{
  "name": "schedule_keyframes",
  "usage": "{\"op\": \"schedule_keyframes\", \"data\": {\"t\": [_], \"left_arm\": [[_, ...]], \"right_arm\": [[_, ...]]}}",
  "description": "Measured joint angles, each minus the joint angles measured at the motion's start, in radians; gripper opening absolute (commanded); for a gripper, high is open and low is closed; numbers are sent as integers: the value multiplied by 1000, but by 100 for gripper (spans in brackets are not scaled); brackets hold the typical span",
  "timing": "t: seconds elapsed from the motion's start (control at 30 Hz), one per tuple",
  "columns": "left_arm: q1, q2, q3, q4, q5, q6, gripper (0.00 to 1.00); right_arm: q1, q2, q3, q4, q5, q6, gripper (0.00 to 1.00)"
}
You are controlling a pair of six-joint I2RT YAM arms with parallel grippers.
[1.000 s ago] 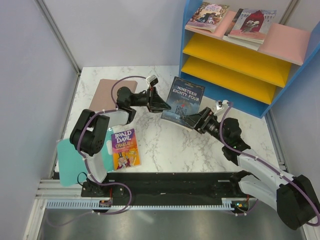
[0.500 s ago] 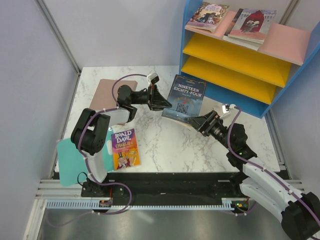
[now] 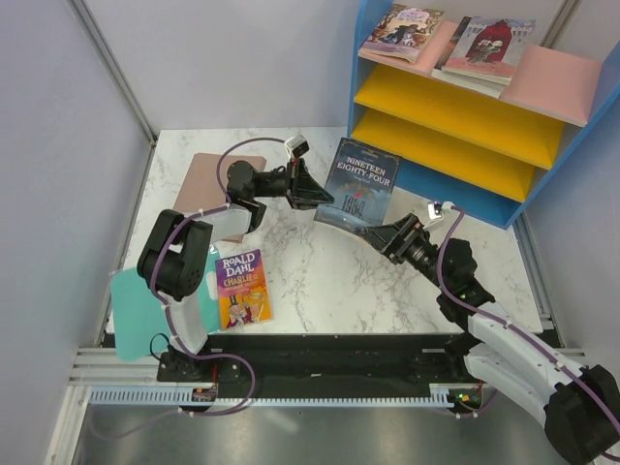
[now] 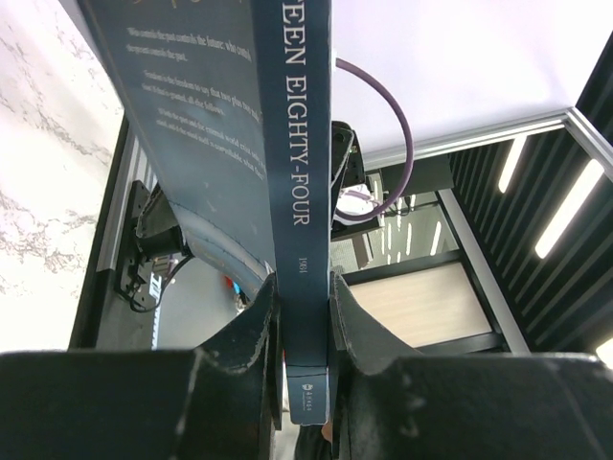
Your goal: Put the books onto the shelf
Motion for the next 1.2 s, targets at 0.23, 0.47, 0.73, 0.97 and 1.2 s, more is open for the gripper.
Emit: {"op": "schedule_keyframes", "data": {"t": [0.23, 0.47, 0.73, 0.97, 1.2], "left_arm": [[0, 0, -1, 0, 2, -19, 2], [2, 0, -71, 5, -8, -13, 2], [12, 54, -109, 22, -6, 8, 23], [15, 81, -154, 30, -2, 49, 40], [81, 76, -246, 35, 0, 106, 54]], "right_arm": [[0, 27, 0, 35, -11, 5, 95], [0, 32, -1, 66, -18, 43, 0], [-1, 17, 64, -80, -33, 22, 0], [9, -40, 103, -261, -5, -60, 0], [6, -41, 171, -394, 32, -123, 0]]}}
